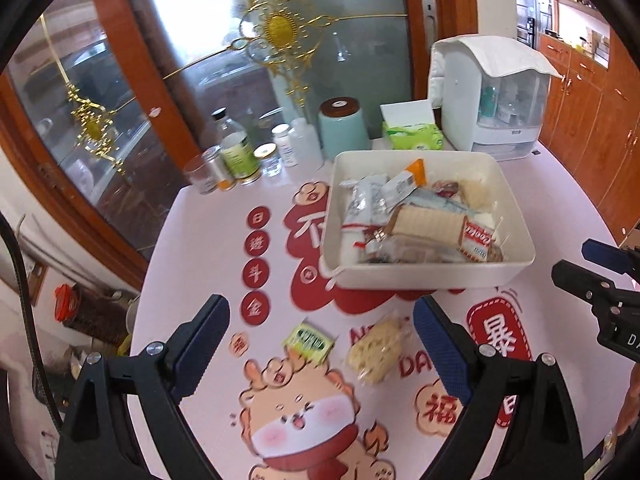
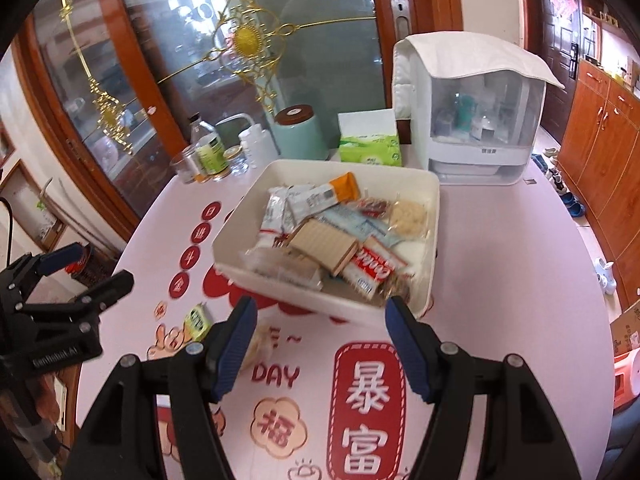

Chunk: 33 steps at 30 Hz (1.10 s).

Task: Organize snacks
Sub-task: 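Withdraw both tools from the tray toward the last two snacks, then grasp the green-wrapped cake with the left tool while the right tool grasps the puffed-snack bag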

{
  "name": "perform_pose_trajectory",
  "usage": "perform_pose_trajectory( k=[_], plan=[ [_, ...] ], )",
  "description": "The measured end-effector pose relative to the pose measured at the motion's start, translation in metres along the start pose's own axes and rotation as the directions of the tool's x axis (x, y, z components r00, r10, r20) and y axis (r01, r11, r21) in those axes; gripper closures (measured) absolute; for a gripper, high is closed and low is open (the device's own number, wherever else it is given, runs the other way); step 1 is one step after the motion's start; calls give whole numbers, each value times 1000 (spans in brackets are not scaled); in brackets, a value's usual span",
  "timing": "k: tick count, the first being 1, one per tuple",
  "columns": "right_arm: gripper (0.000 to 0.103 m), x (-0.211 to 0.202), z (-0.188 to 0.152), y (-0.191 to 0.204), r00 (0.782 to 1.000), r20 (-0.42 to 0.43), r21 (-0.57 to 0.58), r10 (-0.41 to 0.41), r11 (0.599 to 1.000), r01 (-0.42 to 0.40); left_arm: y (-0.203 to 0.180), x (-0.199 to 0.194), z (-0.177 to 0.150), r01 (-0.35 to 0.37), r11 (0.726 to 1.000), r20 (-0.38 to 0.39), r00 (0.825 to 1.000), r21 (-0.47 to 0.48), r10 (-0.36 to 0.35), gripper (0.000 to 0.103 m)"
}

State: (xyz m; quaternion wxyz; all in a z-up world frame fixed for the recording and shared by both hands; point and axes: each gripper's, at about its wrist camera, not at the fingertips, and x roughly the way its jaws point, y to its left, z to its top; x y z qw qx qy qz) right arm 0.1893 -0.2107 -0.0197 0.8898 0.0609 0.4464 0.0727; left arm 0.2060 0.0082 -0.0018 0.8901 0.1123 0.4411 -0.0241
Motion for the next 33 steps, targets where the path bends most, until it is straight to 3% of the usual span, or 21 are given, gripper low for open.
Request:
perform_pose_trajectory(
  k=[7,12,18,23,26,28,33],
  plan=[
    [35,4,-25,20,999,-47,-3,6,1000,-6,20,1,-9,-8,999,-17,1000,54,9,10],
    [35,25,-31,39,997,-79,28,-9,1000,11,37,22,-5,35,993,-32,999,113,-31,10],
    [35,74,-36,59,989,-144,119,-29,992,46,49,81,-17,116,969,-116,989,218,-93,10],
    [35,121,-48,72,976,-208,196,-66,975,107,41,139,-38,203,927,-200,969,315,-144,10],
    [26,144,-59,73,968,-241,262,-64,957,128,33,171,-51,240,903,-237,958,356,-161,10],
    [20,159,-67,73,964,-260,311,-56,940,138,30,188,-58,254,895,-256,952,365,-166,10],
    [20,187,-81,75,952,-300,391,-63,902,183,29,221,-71,292,889,-293,937,353,-191,10]
  ],
)
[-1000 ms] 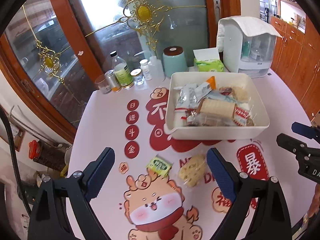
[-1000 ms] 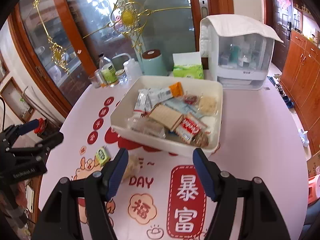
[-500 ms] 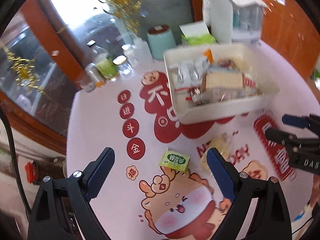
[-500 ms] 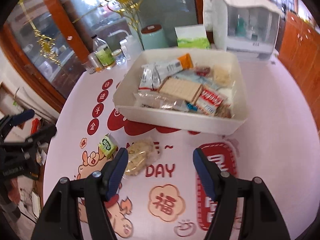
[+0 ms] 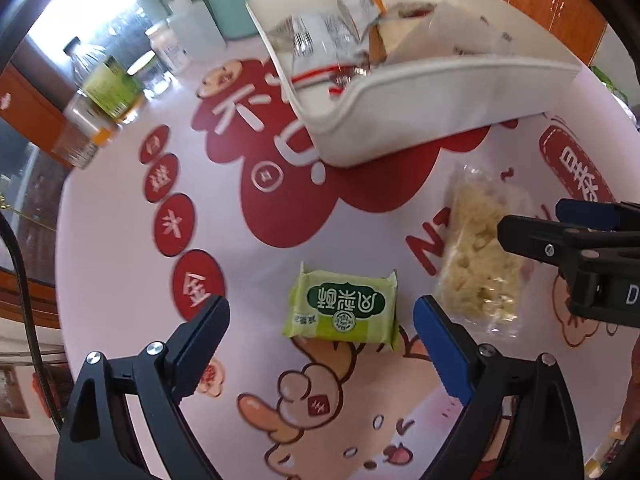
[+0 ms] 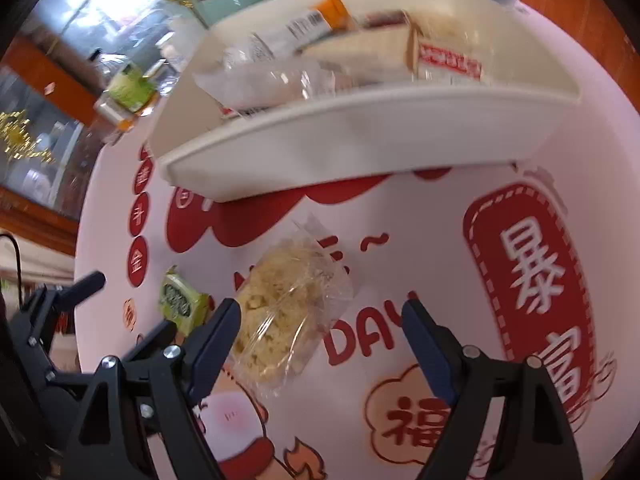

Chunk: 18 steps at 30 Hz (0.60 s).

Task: Organize snacks
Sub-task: 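Grasp the green-wrapped cake with the left tool while the right tool grasps the puffed-snack bag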

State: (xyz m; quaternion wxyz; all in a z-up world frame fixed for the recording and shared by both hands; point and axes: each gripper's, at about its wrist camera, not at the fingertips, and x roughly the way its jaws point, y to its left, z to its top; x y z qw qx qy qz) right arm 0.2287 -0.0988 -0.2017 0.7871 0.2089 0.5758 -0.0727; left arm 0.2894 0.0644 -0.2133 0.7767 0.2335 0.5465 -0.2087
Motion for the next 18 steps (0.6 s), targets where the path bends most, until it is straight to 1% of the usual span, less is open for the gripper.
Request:
perform_pose_trajectory(
  k=[2,5,7,10,13,14,15,16,17,18],
  plan=[
    [20,8,-2,3,1000,-5,23,-17,1000,17,1,10,-1,5,1000,-4,1000,2,-5,10],
    [20,18,-3,12,999,-14,24,-29,999,29,4,21,-3,19,1000,-3,1000,-9,-19,10],
    [20,23,-5,18,999,-18,17,-27,999,28,7,24,-3,40,999,-1,999,-19,-40,10],
    [20,27,-8,26,1000,-17,16,-21,1000,21,12,27,-3,48,998,2,999,-28,-48,11],
    [19,29,-10,34,999,-14,6,-32,999,32,16,30,-4,85,996,-4,996,-42,-85,23],
    [19,29,-11,36,999,-14,0,-34,999,34,17,32,-5,102,994,-10,995,-44,-102,31],
    [20,30,-11,38,999,-14,-10,-38,999,37,18,31,-7,124,991,0,992,-52,-124,38],
    [20,31,-10,39,999,-16,-16,-38,999,37,19,30,-8,133,989,5,991,-58,-133,40],
    [22,30,-11,39,999,-14,-19,-30,999,29,19,29,-9,139,988,9,990,-62,-139,43],
    [32,28,-10,38,1000,-11,-21,-14,1000,13,19,27,-10,135,989,17,991,-61,-134,45]
  ],
)
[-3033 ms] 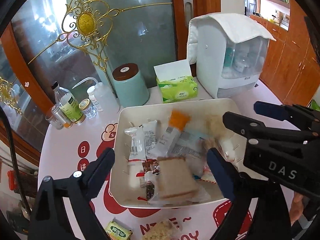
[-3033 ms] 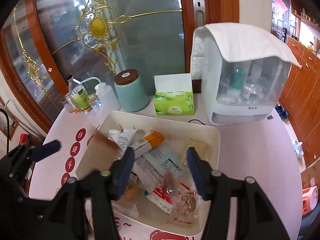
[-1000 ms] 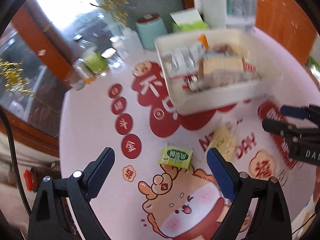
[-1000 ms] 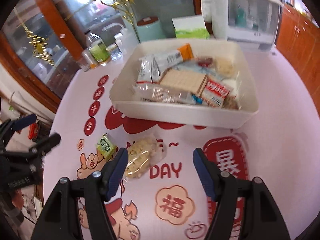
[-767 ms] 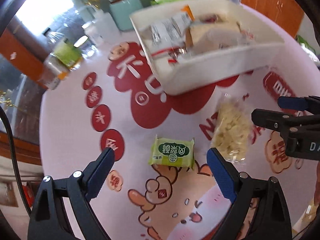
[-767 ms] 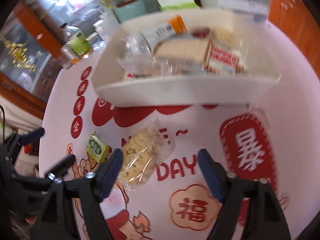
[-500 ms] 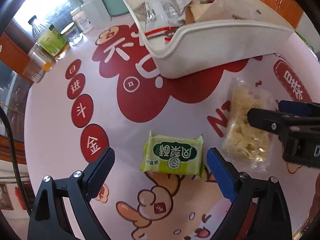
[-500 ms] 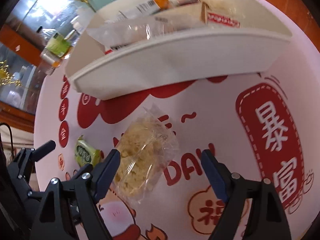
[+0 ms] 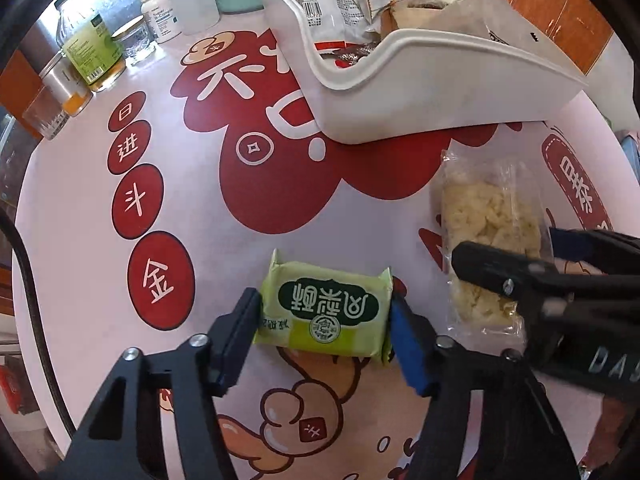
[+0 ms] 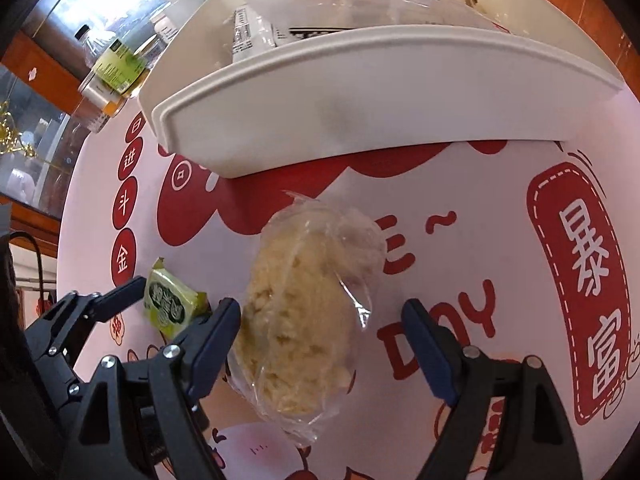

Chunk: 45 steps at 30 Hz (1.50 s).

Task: Organize snacks
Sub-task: 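Grasp the green-wrapped cake with the left tool while the right tool grasps the puffed-snack bag, then carry both snacks over the white tray and open both tools to drop them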

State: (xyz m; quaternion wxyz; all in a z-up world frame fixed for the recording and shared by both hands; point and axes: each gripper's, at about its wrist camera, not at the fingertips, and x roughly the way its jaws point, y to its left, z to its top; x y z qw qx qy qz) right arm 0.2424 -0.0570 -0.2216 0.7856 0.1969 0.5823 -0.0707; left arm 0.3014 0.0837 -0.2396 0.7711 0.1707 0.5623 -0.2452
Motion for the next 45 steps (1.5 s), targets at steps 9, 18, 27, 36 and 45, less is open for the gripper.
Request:
perform_pose_trajectory(
  k=[9,18,27,36,45],
  plan=[
    [59,-9,-6,-15,992,-9,28,128,991,-128,-21,-14,-20,-53,998,61,997,19,52,52],
    [64,-33,-24,-35,997,31,22,76,997,-77,-35,-54,-25,-48,999,146,988,-16,49,52],
    [65,-83,-43,-54,987,143,-13,68,998,-67,-69,-98,-25,-70,998,202,977,-6,70,52],
    [65,-153,-17,-76,940,327,-61,97,995,-81,-98,-148,9,-136,987,278,948,-87,155,52],
    [65,-223,48,-107,869,472,-167,150,983,-79,-127,-184,79,-165,964,345,909,-210,232,52]
  ],
)
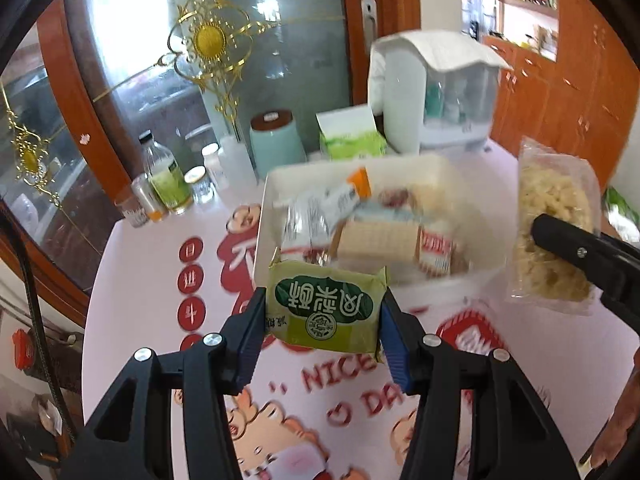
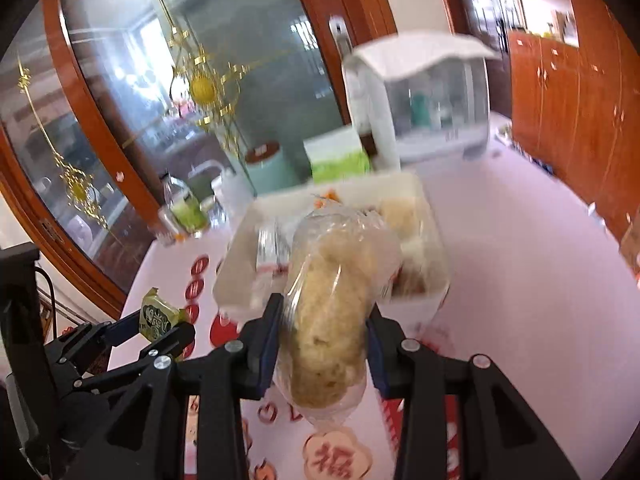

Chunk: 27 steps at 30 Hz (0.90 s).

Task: Organize snacks
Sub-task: 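Carry both snacks over the white tray and open both tools to drop them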

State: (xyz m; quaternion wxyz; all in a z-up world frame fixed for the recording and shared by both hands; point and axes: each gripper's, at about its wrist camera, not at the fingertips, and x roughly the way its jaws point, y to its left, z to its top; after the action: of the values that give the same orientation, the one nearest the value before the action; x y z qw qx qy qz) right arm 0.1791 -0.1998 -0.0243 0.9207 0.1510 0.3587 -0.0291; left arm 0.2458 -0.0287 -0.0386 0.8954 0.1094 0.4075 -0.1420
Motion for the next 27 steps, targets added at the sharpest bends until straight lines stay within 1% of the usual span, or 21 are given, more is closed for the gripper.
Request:
perform_pose_trajectory(
  k=[5,11,14,17,21,27],
  plan=[
    [65,0,49,-23,999,52,-51,9,999,-7,-17,9,38,-36,999,22,999,-21,36,52],
    [65,19,96,-38,996,90,-94,3,996,5,-25,29,71,-92,994,33,995,-53,94,52],
    [65,32,106,-39,996,87,-109,5,994,5,-22,41,79,-105,991,27,994,-79,108,52],
    [65,48,111,-36,998,66,-123,14,992,-5,-15,48,84,-109,988,21,993,-105,112,52],
    [65,69,110,-28,999,34,-149,9,989,-4,-4,59,87,-121,983,4,992,-135,123,52],
    [65,94,106,-16,1000,-11,-189,-4,982,2,6,69,85,-127,980,-10,992,-155,127,51]
  ],
)
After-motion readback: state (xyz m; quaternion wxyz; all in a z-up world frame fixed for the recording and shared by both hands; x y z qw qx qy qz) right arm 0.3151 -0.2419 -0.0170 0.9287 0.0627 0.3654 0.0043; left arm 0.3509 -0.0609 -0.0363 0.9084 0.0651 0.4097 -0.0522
